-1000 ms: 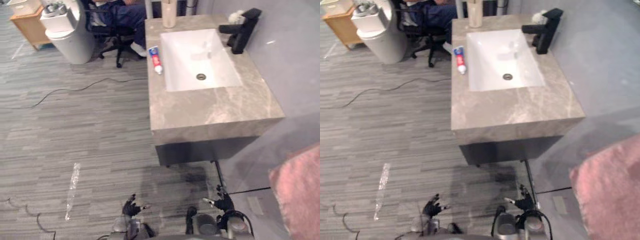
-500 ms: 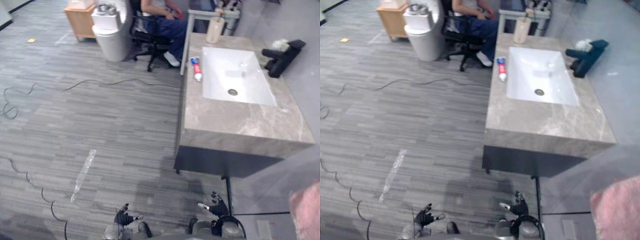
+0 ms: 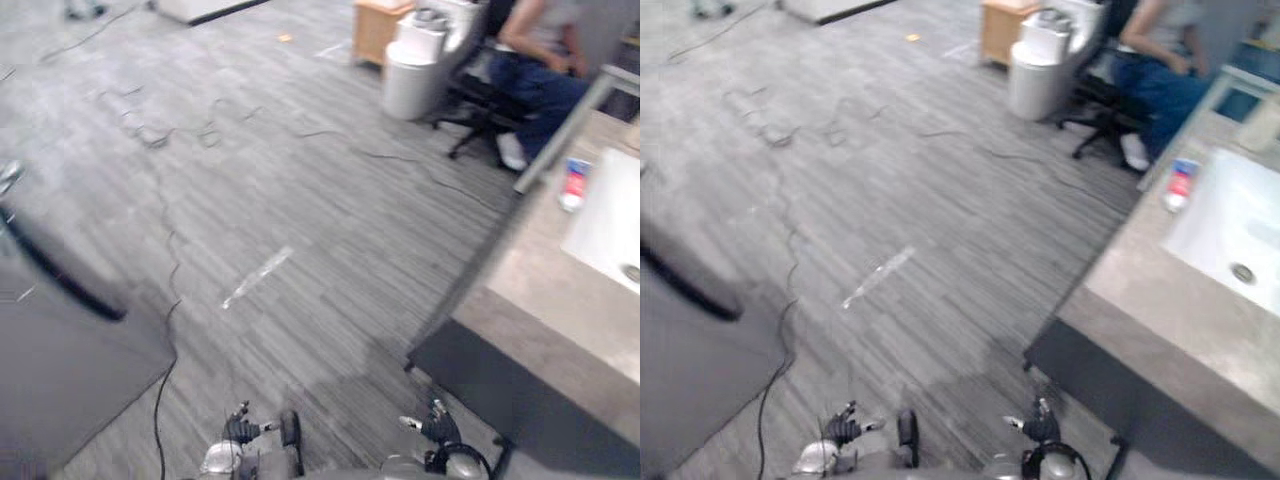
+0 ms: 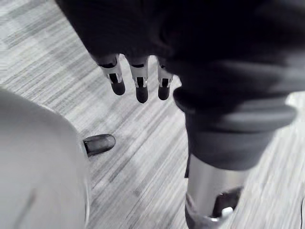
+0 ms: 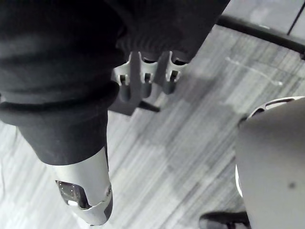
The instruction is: Organize washtable
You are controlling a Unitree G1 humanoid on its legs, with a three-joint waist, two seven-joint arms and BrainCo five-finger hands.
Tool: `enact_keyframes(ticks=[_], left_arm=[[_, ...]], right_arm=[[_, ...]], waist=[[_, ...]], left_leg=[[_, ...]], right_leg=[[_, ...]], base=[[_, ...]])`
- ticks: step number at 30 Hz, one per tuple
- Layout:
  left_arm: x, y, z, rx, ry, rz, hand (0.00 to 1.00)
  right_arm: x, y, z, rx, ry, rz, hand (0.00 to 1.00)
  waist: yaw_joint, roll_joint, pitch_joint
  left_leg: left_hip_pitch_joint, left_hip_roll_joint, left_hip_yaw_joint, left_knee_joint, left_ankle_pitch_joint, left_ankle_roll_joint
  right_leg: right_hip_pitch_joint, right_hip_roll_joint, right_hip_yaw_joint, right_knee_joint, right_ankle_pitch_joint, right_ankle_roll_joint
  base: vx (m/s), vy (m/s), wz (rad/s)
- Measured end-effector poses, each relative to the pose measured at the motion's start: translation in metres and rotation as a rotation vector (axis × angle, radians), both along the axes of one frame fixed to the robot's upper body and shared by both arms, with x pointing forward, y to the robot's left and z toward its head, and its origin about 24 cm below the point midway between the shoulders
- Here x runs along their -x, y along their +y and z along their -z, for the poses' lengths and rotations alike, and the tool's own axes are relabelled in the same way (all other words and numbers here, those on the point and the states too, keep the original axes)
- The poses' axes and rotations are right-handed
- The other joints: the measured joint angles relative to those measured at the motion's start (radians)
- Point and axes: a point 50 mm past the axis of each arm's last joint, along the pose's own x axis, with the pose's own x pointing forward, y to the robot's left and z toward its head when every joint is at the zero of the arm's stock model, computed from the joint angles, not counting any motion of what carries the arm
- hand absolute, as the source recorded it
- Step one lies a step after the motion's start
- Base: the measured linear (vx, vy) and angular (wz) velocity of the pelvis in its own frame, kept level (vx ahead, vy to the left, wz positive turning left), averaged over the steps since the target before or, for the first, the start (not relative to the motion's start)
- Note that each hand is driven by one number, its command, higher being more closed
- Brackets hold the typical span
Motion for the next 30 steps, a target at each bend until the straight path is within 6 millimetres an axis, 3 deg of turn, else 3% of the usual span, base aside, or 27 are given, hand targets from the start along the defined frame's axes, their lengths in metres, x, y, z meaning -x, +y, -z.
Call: enact_keyframes(ticks=[2,5,7,9,10,12,13,15,17,18,19,21,22,23,24,25,26,27,29,30], left_arm=[[-0.001,0.004,-0.001,-0.004,-0.01,-0.022,0.0],[-0.001,0.012,-0.003,-0.017,-0.014,-0.03,0.0],[-0.001,0.01,-0.002,-0.011,-0.012,-0.031,0.0],[0.0,0.007,-0.002,-0.004,-0.008,-0.028,0.0],[-0.002,0.005,-0.002,-0.002,-0.01,-0.024,0.0],[0.0,0.007,-0.001,-0.008,-0.004,-0.028,0.0],[0.001,0.006,-0.001,-0.007,0.0,-0.027,0.0],[0.002,0.004,0.0,0.0,0.007,-0.028,0.0],[-0.001,0.0,0.0,0.01,0.003,-0.021,0.0],[-0.003,-0.002,0.0,0.014,0.001,-0.016,0.0],[-0.001,-0.004,0.001,0.021,0.004,-0.022,0.0],[0.001,-0.007,0.002,0.041,0.003,-0.048,0.0],[0.002,-0.007,0.0,0.052,-0.016,-0.088,0.0],[0.003,-0.007,-0.001,0.058,-0.028,-0.11,0.0],[0.004,-0.013,-0.001,0.086,-0.046,-0.163,0.0],[0.006,-0.015,-0.002,0.091,-0.05,-0.169,0.0],[0.006,-0.013,-0.002,0.096,-0.055,-0.189,0.0],[0.004,-0.011,-0.004,0.092,-0.069,-0.197,0.0],[-0.002,-0.009,-0.008,0.091,-0.1,-0.19,0.0],[-0.005,-0.007,-0.01,0.085,-0.117,-0.188,0.0]], right_arm=[[0.0,0.001,0.001,-0.002,0.015,-0.004,0.0],[-0.006,0.013,0.0,-0.033,0.002,-0.007,0.0],[-0.009,0.015,-0.001,-0.042,-0.006,-0.006,0.0],[-0.011,0.01,-0.003,-0.033,-0.023,0.009,0.0],[-0.012,0.006,-0.004,-0.023,-0.034,0.01,0.0],[-0.011,0.005,-0.006,-0.02,-0.046,0.011,0.0],[-0.014,0.004,-0.008,-0.018,-0.065,0.011,0.0],[-0.019,0.003,-0.01,-0.024,-0.091,0.019,0.0],[-0.024,0.002,-0.013,-0.029,-0.109,0.026,0.0],[-0.025,0.001,-0.013,-0.03,-0.115,0.031,0.0],[-0.028,-0.001,-0.015,-0.032,-0.135,0.043,0.0],[-0.022,-0.003,-0.014,-0.034,-0.125,0.068,0.0],[-0.015,-0.002,-0.013,-0.036,-0.12,0.08,0.0],[-0.011,-0.002,-0.013,-0.034,-0.119,0.087,0.0],[-0.018,-0.01,-0.019,-0.011,-0.146,0.076,0.0],[-0.017,-0.011,-0.019,-0.002,-0.14,0.049,0.0],[-0.018,-0.013,-0.019,0.003,-0.138,0.048,0.0],[-0.012,-0.012,-0.014,-0.007,-0.099,0.063,0.0],[-0.011,-0.005,-0.012,-0.019,-0.086,0.057,0.0],[-0.014,-0.003,-0.013,-0.022,-0.092,0.06,0.0]], waist=[[0.028,-0.001,0.002],[0.034,-0.015,0.009],[0.031,-0.008,0.022],[0.023,0.012,0.038],[0.023,0.012,0.042],[0.023,0.018,0.045],[0.018,0.02,0.046],[0.002,0.027,0.052],[-0.013,0.036,0.055],[-0.017,0.038,0.056],[-0.037,0.048,0.06],[-0.04,0.048,0.057],[-0.047,0.031,0.048],[-0.056,0.019,0.042],[-0.035,0.094,0.046],[0.002,0.142,0.061],[0.01,0.146,0.067],[0.032,0.121,0.076],[0.045,0.106,0.077],[0.05,0.096,0.082]], left_leg=[[0.003,-0.006,-0.008,-0.012,-0.008,0.014],[0.031,-0.029,-0.005,-0.023,-0.054,0.043],[0.076,-0.054,-0.007,-0.014,-0.112,0.074],[0.116,-0.062,-0.028,-0.003,-0.15,0.088],[0.143,-0.062,-0.044,0.014,-0.183,0.101],[0.189,-0.059,-0.062,0.018,-0.217,0.111],[0.208,-0.059,-0.067,0.018,-0.239,0.111],[0.244,-0.061,-0.074,0.011,-0.265,0.098],[0.287,-0.067,-0.086,-0.005,-0.286,0.073],[0.3,-0.069,-0.097,-0.01,-0.293,0.062],[0.34,-0.062,-0.116,-0.008,-0.322,0.014],[0.356,-0.07,-0.114,0.094,-0.342,-0.008],[0.3,-0.086,-0.058,0.314,-0.381,-0.055],[0.246,-0.09,-0.015,0.484,-0.385,-0.05],[0.11,0.028,0.057,0.835,-0.307,-0.032],[0.035,0.143,0.105,1.075,-0.34,-0.008],[0.011,0.176,0.11,1.13,-0.368,-0.006],[-0.035,0.213,0.11,1.141,-0.407,-0.015],[-0.111,0.238,0.086,1.015,-0.436,-0.025],[-0.162,0.224,0.056,0.879,-0.436,-0.026]], right_leg=[[-0.008,-0.005,0.039,0.0,0.047,0.011],[-0.013,-0.019,0.1,0.045,0.109,0.027],[-0.127,-0.065,0.171,0.326,0.135,0.023],[-0.225,-0.076,0.222,0.56,0.166,-0.04],[-0.285,-0.04,0.251,0.709,0.084,-0.067],[-0.37,0.026,0.235,0.799,-0.017,-0.078],[-0.43,0.063,0.199,0.768,-0.058,-0.097],[-0.497,0.099,0.088,0.628,-0.067,-0.117],[-0.539,0.141,-0.029,0.378,-0.01,-0.153],[-0.551,0.159,-0.026,0.349,0.004,-0.16],[-0.554,0.193,-0.026,0.333,0.026,-0.196],[-0.5,0.219,-0.072,0.304,0.077,-0.273],[-0.42,0.236,-0.084,0.226,0.158,-0.321],[-0.371,0.244,-0.092,0.171,0.128,-0.361],[-0.296,0.301,-0.045,0.116,0.117,-0.358],[-0.224,0.353,0.027,0.101,0.078,-0.359],[-0.186,0.362,0.058,0.098,0.063,-0.357],[-0.116,0.361,0.115,0.09,0.043,-0.339],[-0.038,0.348,0.215,0.056,0.037,-0.328],[-0.001,0.326,0.281,0.038,0.03,-0.317]], base=[[0.16,0.093,0.22],[0.24,0.169,-0.06],[0.21,0.159,-0.14],[0.19,0.112,0.2],[0.29,0.147,0.34],[0.32,0.158,0.24],[0.42,0.166,0.18],[0.42,0.119,0.17],[0.47,0.059,0.29],[0.54,0.038,0.56],[0.64,0.021,0.76],[0.71,-0.016,0.82],[0.59,-0.066,0.69],[0.7,-0.096,0.23],[0.79,-0.035,-0.82],[0.78,0.0,-1.31],[0.79,0.041,-1.53],[0.52,0.024,-1.25],[0.61,0.115,-1.4],[0.57,0.211,-1.64]])
